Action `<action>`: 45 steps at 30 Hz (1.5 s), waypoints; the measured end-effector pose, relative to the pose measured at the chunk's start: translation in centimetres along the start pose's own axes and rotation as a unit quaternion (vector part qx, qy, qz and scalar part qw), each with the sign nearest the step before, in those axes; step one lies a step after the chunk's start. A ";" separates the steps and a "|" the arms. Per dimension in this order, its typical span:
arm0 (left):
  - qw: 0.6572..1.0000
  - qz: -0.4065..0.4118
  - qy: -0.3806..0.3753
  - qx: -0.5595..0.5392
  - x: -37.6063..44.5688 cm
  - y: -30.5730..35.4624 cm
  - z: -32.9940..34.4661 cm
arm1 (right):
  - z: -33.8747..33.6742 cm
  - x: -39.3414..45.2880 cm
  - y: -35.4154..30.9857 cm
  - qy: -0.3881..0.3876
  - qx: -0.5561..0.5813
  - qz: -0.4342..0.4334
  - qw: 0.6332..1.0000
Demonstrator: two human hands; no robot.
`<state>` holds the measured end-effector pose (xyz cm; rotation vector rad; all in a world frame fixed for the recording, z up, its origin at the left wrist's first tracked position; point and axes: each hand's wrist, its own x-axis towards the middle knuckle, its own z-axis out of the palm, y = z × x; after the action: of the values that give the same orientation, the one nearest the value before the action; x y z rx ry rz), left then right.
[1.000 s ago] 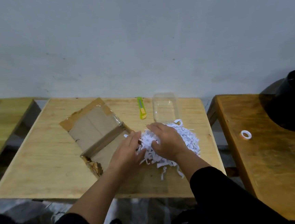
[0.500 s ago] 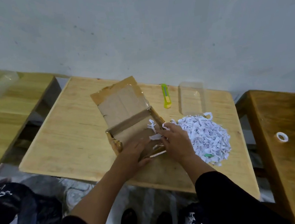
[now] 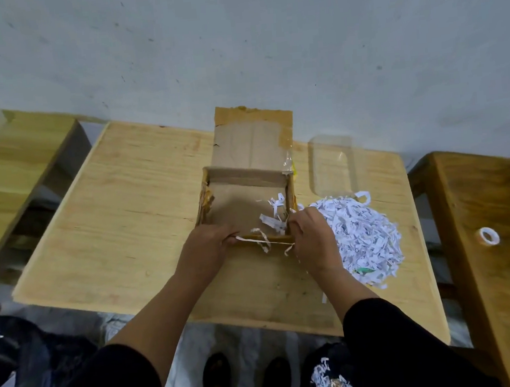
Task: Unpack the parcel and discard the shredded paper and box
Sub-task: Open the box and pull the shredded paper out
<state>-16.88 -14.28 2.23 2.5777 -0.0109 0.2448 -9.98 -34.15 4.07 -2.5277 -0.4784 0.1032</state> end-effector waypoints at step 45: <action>0.999 0.046 0.018 -0.018 0.0 -0.1 -0.5 | -1.6 -2.2 -0.2 0.100 0.229 0.237 0.939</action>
<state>-16.94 -13.97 2.62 2.5394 -0.1191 0.3209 -11.79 -35.65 5.48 -2.1096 0.2245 0.1186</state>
